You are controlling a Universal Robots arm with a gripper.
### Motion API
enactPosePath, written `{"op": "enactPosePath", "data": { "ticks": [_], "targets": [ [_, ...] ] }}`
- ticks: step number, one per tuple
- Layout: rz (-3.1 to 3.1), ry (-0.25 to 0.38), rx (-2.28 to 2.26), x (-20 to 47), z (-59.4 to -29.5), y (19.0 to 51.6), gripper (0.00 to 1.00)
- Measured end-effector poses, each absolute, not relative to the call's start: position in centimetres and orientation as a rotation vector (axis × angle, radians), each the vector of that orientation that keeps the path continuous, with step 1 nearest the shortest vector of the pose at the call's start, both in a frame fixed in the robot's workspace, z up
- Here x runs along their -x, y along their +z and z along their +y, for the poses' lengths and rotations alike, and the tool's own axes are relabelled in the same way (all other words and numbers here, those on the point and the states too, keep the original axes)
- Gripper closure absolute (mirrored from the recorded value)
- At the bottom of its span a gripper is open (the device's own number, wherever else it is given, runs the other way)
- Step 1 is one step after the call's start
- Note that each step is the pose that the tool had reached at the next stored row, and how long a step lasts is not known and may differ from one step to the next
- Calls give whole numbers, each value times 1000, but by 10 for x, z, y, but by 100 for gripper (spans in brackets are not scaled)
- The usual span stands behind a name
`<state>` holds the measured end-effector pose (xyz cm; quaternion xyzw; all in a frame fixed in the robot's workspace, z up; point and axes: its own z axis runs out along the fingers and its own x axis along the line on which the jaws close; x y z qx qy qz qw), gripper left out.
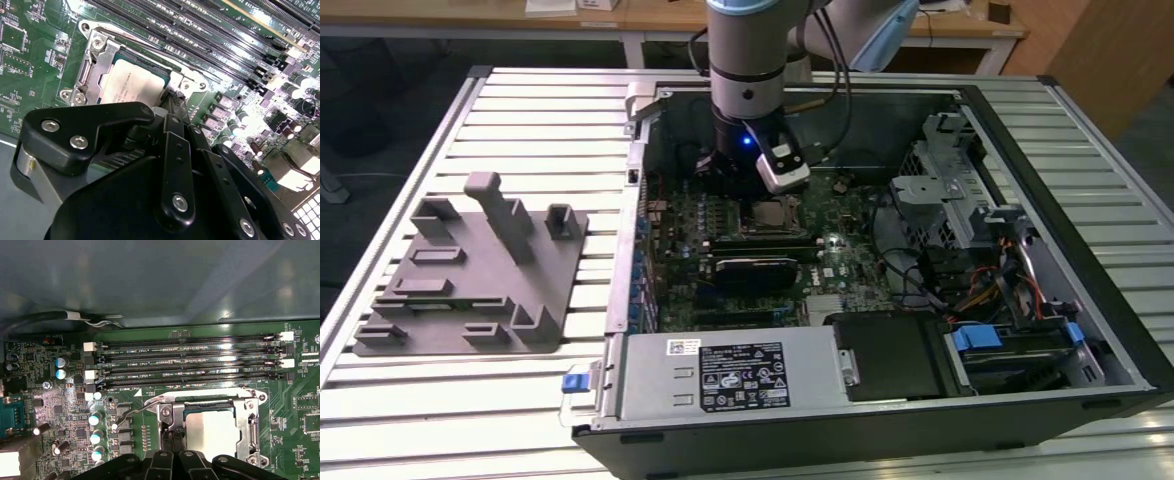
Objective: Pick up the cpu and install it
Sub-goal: 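Close the cpu cover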
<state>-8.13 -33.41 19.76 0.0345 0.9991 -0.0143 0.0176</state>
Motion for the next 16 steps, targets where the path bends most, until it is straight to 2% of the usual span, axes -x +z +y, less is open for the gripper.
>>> {"op": "enactPosePath", "data": {
  "ticks": [10,16],
  "targets": [
    [3104,-44,-107,82,-334,203,89],
    [3104,-44,-107,82,-334,217,89]
  ]
}}
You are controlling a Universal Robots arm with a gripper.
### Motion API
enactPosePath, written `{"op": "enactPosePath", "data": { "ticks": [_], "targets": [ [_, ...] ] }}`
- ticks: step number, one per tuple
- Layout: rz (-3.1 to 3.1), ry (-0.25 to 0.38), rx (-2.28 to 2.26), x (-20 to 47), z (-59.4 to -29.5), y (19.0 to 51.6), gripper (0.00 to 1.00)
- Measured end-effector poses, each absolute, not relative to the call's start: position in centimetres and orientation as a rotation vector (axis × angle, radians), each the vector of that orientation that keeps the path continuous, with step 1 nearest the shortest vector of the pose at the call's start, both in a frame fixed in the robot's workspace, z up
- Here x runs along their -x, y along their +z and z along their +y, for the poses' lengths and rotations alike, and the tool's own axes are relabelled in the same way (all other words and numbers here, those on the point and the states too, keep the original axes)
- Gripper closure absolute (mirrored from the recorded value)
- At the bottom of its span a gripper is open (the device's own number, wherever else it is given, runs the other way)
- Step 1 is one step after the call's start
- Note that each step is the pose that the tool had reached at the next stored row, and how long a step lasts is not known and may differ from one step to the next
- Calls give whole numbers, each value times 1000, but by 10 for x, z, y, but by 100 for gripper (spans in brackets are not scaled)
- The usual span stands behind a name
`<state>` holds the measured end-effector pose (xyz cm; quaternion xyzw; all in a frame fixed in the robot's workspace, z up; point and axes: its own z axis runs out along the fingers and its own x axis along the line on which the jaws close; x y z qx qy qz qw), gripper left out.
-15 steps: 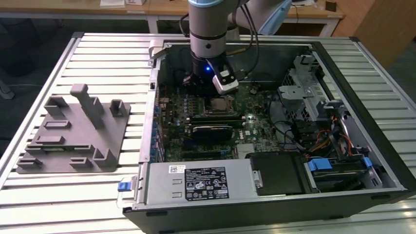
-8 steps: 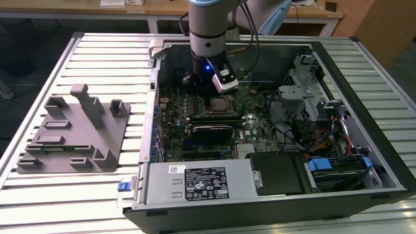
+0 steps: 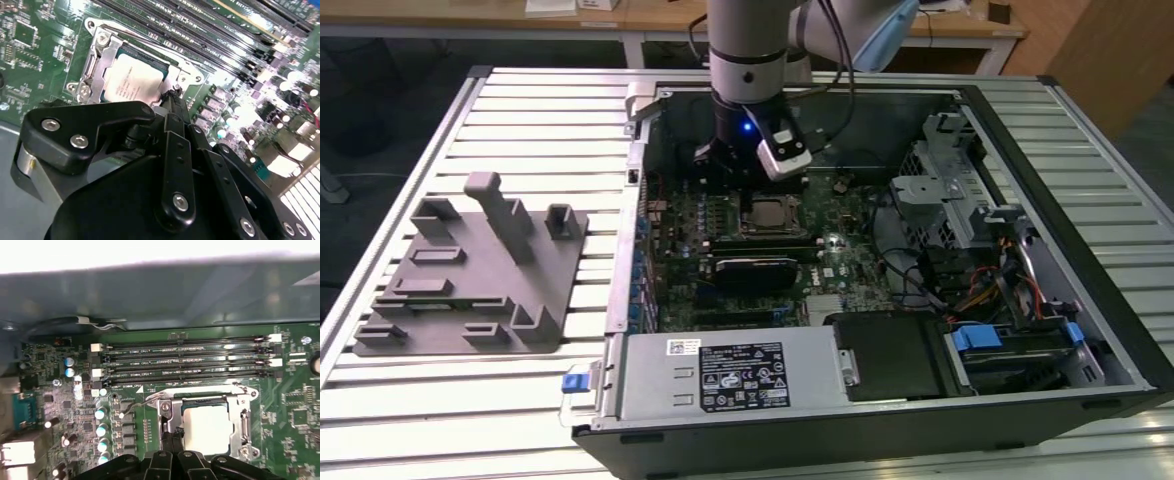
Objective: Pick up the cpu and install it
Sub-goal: 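Close the cpu cover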
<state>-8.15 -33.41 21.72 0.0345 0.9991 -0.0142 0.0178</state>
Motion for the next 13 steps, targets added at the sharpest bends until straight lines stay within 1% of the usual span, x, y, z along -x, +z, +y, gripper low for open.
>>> {"op": "enactPosePath", "data": {
  "ticks": [6,13],
  "targets": [
    [3103,-44,-107,82,-334,231,89],
    [3103,-44,-107,81,-334,232,89]
  ]
}}
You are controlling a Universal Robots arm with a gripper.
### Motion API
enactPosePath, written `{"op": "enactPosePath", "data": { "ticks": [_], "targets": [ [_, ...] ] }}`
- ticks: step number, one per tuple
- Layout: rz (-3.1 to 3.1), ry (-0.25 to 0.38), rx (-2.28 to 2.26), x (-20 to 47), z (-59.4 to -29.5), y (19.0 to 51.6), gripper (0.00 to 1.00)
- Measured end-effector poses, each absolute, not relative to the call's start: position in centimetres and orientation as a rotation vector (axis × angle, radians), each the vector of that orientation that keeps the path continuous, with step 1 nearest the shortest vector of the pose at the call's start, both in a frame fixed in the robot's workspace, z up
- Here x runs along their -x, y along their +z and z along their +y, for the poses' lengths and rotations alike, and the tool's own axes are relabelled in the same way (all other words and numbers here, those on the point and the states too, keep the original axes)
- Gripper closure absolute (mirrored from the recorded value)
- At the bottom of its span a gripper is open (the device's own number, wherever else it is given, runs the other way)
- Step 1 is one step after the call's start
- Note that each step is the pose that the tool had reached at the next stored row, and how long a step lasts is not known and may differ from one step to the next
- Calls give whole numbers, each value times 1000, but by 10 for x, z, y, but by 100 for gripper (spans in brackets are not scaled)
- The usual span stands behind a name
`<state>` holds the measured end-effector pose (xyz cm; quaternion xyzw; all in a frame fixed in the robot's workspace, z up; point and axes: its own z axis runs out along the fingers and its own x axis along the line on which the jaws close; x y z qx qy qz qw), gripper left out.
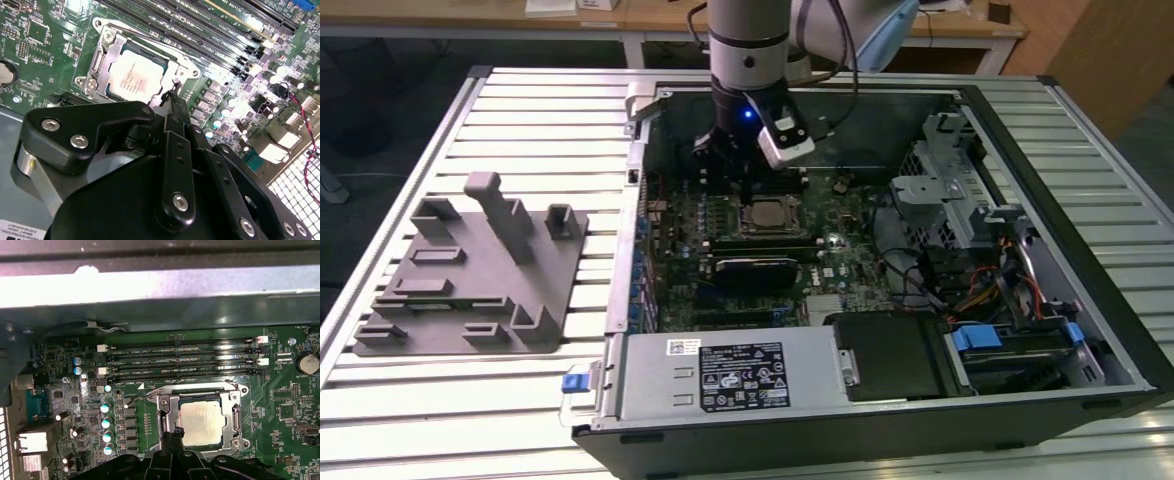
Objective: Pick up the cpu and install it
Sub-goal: 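Close the cpu cover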
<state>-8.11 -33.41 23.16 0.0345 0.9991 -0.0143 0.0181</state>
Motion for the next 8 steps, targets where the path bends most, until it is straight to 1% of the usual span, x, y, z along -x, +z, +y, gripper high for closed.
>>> {"op": "enactPosePath", "data": {
  "ticks": [8],
  "targets": [
    [3103,-44,-107,64,-334,232,89]
  ]
}}
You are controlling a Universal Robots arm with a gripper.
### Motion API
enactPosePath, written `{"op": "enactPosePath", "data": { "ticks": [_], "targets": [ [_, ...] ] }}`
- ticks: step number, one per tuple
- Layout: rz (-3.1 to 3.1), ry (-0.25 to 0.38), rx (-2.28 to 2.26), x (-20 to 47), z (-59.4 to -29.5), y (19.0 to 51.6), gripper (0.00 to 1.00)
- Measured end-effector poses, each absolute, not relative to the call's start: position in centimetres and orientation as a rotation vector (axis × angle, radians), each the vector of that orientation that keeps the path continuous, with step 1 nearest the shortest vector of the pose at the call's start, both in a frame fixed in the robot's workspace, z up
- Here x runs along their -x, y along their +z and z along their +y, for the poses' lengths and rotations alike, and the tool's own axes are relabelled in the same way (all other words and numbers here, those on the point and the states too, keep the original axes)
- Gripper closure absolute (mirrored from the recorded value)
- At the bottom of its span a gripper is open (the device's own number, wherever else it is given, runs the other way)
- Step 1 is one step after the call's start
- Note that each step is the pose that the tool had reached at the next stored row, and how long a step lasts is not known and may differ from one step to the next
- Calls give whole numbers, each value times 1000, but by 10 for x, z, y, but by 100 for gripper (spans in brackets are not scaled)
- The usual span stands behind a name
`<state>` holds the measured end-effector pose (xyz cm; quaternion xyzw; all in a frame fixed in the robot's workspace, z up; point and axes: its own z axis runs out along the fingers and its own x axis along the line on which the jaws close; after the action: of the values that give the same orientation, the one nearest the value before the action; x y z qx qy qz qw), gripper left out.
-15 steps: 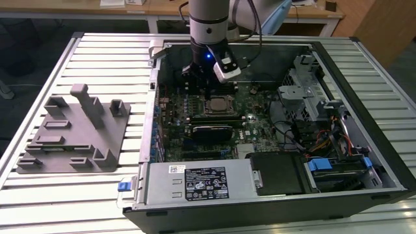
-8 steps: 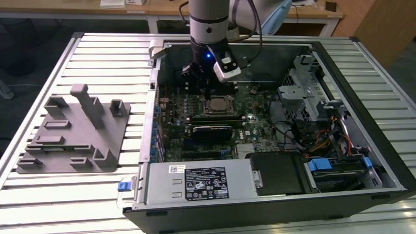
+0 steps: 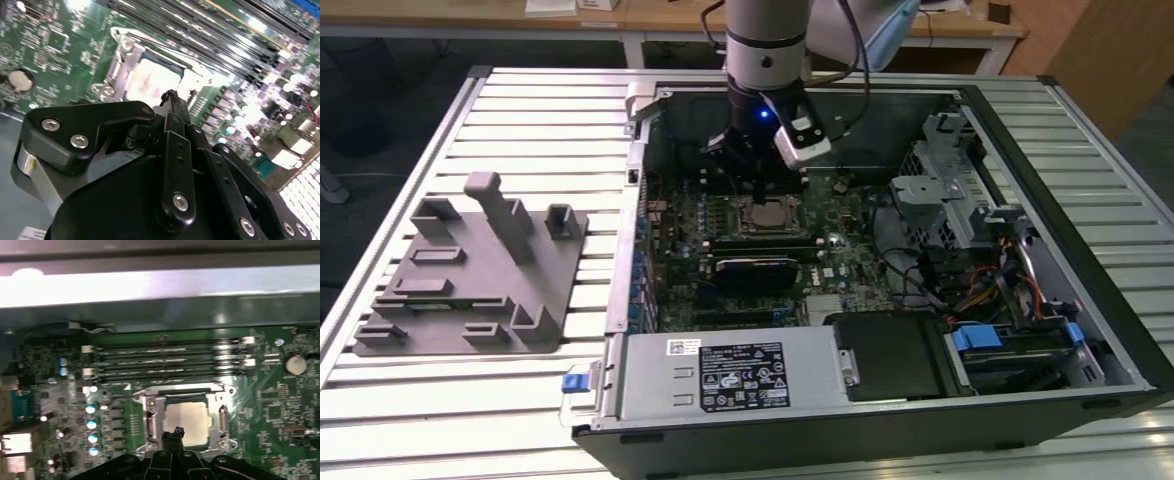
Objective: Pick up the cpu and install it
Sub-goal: 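Close the cpu cover, then install the first cpu locking lever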
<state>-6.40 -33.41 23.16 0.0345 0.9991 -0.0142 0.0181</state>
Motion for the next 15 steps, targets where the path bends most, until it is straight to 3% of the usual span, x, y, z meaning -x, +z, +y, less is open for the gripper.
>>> {"op": "enactPosePath", "data": {
  "ticks": [15],
  "targets": [
    [3103,-44,-107,44,-334,232,89]
  ]
}}
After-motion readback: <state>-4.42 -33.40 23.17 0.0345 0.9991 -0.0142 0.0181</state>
